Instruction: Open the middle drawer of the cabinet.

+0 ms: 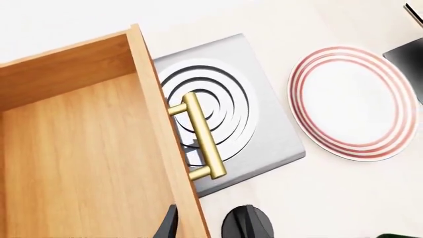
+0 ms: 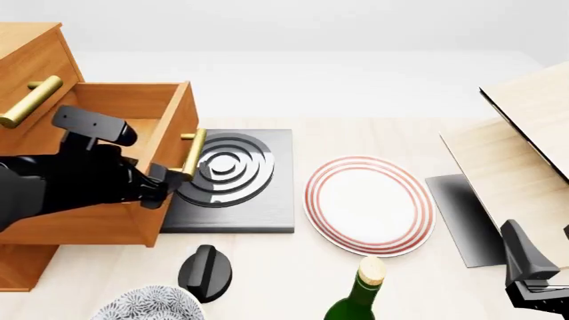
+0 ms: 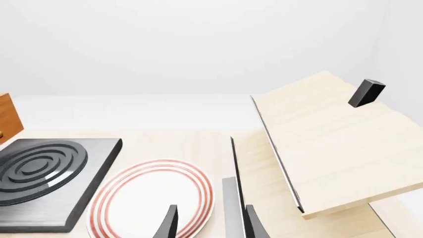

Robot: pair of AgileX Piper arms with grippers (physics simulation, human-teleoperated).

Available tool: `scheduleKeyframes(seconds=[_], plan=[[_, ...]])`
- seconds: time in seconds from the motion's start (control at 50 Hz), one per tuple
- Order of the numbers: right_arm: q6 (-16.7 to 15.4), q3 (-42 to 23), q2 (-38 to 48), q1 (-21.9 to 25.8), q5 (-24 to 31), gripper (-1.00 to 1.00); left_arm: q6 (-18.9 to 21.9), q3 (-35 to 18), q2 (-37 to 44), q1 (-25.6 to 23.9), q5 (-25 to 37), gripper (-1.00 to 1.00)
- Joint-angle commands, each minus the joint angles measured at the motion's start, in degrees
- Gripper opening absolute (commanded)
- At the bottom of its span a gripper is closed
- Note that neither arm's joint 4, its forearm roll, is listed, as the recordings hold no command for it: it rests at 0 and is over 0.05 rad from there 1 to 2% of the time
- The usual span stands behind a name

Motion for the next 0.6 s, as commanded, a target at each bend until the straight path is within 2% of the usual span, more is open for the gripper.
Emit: scheduleKeyframes(seconds=[0.02, 0.6], plan=[[-0.3, 0.0, -1.0, 0.0, 0.5, 1.00, 0.9, -0.6, -2.1, -0.8, 0.7, 1.00], [-0.3, 0.0, -1.0, 0.0, 0.5, 1.00, 2.7, -1.7, -9.6, 0.5, 4.3, 1.00]])
